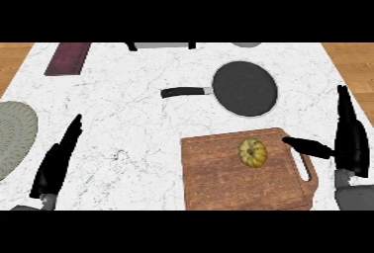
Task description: Pick the squash from the cutting board and place it in the pan
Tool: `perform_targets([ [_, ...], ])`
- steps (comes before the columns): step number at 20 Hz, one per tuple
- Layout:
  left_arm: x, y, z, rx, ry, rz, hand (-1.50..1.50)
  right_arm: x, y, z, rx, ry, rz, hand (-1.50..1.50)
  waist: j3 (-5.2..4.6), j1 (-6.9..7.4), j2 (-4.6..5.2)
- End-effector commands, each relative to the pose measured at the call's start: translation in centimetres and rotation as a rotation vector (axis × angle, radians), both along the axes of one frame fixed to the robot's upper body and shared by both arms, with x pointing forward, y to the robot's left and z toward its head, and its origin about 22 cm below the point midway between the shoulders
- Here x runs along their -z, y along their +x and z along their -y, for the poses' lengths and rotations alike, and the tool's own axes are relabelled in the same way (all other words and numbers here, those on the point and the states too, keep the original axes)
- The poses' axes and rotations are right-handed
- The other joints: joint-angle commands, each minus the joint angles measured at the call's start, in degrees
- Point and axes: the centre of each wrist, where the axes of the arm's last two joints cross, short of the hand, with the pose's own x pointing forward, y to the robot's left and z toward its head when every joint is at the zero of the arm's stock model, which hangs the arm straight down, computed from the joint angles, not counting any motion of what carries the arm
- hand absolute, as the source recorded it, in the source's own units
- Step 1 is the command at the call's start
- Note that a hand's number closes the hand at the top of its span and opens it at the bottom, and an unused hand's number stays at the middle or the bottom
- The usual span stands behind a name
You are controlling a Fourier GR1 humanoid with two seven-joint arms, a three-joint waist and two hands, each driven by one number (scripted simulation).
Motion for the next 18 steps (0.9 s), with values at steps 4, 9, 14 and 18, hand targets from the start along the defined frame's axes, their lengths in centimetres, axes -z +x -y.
perform_targets([
  [4,-1.2,-0.9,0.9,0.029,-0.021,0.003,0.00,-3.8,-2.6,-0.2,0.085,-0.328,-0.239,-1.50,0.04,1.68,0.09],
  [9,-2.0,0.2,-0.2,0.032,-0.004,0.007,0.00,-7.1,-3.9,-6.1,-0.035,-0.388,-0.440,-1.50,0.20,2.60,0.83],
  [14,-1.8,0.0,1.9,0.068,-0.015,0.004,0.00,-10.5,-2.6,-10.9,-0.068,-0.409,-0.596,-1.50,0.34,4.01,1.24],
  [18,-2.8,0.0,1.8,0.062,-0.021,0.020,0.00,-9.8,-0.8,-14.1,-0.027,-0.420,-0.662,-1.50,0.43,4.21,1.29],
])
